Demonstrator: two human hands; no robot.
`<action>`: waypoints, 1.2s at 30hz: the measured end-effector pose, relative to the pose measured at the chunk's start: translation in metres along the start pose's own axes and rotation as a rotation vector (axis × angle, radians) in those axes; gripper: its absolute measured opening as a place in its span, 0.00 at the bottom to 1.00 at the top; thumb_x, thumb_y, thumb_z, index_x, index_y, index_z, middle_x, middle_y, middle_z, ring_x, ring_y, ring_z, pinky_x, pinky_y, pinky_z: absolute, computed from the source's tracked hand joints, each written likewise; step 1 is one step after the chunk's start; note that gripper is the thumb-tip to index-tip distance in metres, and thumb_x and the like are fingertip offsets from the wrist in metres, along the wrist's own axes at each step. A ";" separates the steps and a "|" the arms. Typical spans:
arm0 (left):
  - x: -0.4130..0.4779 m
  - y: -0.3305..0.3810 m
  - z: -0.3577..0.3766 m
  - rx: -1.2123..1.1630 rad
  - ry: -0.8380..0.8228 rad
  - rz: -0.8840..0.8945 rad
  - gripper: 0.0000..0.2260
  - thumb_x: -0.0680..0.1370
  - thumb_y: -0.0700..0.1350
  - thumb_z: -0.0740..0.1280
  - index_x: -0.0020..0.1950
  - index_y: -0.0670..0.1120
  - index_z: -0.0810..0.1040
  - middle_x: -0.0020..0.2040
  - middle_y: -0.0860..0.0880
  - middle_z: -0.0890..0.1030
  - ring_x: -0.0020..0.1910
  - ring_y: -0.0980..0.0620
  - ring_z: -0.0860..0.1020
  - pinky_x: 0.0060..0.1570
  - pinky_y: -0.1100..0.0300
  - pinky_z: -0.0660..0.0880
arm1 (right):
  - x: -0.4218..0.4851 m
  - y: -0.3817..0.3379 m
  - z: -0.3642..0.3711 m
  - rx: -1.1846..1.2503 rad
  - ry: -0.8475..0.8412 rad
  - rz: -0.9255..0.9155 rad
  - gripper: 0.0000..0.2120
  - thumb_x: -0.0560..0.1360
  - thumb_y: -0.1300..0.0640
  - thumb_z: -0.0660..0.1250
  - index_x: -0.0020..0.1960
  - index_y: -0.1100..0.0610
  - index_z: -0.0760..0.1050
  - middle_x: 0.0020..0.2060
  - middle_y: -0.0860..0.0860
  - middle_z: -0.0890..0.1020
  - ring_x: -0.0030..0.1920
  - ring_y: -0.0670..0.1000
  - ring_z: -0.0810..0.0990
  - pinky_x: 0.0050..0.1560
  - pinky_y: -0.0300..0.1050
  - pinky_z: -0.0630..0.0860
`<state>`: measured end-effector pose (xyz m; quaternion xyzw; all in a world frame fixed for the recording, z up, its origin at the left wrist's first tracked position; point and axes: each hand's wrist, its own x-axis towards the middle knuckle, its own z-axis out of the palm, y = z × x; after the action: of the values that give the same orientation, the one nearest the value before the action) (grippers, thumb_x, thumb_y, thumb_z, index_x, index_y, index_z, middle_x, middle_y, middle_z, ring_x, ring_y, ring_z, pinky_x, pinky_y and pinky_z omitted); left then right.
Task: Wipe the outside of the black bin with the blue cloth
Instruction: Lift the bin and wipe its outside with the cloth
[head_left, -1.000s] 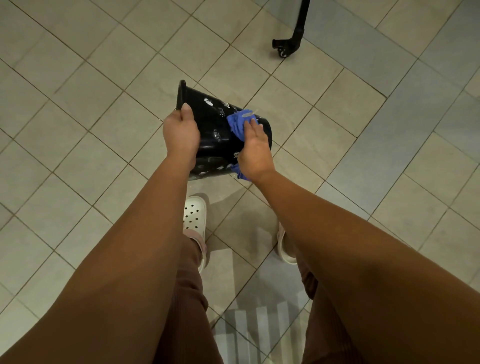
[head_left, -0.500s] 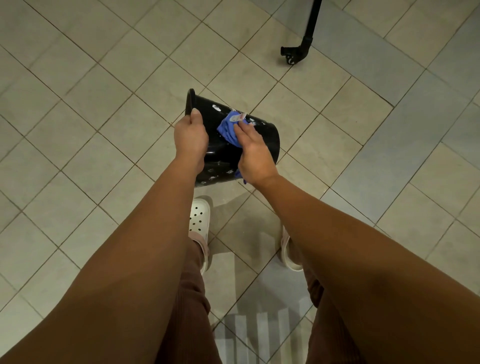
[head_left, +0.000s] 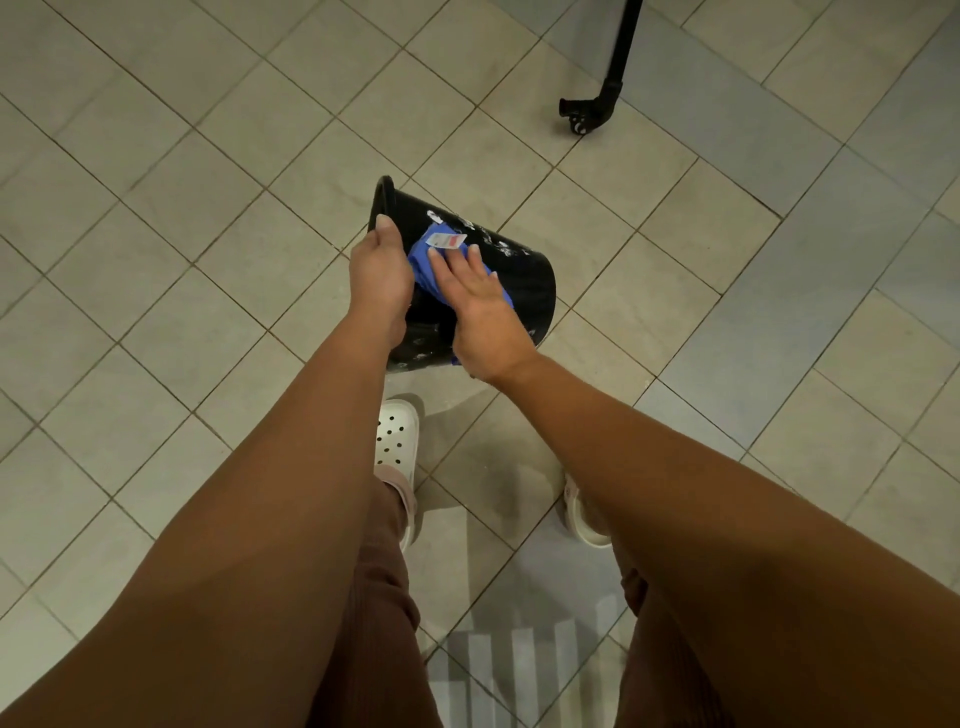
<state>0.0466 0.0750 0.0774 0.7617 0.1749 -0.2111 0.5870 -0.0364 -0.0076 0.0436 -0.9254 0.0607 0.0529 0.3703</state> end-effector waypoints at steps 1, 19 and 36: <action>0.001 -0.001 -0.001 -0.007 -0.003 0.006 0.18 0.86 0.52 0.51 0.57 0.44 0.77 0.48 0.45 0.82 0.47 0.51 0.81 0.44 0.59 0.77 | 0.003 0.002 -0.002 -0.002 0.002 0.021 0.38 0.72 0.72 0.61 0.76 0.57 0.48 0.76 0.56 0.50 0.76 0.59 0.43 0.74 0.56 0.43; 0.003 -0.002 -0.003 0.004 -0.024 0.003 0.16 0.85 0.51 0.52 0.64 0.46 0.74 0.52 0.47 0.79 0.53 0.50 0.79 0.51 0.55 0.77 | 0.011 0.001 -0.002 -0.069 -0.010 0.153 0.40 0.72 0.70 0.63 0.77 0.58 0.44 0.76 0.57 0.49 0.76 0.57 0.44 0.74 0.52 0.46; 0.000 -0.002 0.002 0.044 -0.052 0.023 0.14 0.86 0.51 0.52 0.59 0.47 0.75 0.55 0.45 0.80 0.58 0.46 0.79 0.61 0.48 0.77 | 0.010 0.018 -0.001 -0.067 0.037 0.110 0.38 0.72 0.71 0.63 0.76 0.58 0.50 0.76 0.57 0.54 0.76 0.57 0.48 0.75 0.53 0.52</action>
<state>0.0455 0.0738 0.0748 0.7707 0.1461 -0.2280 0.5769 -0.0290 -0.0216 0.0308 -0.9333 0.1166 0.0578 0.3346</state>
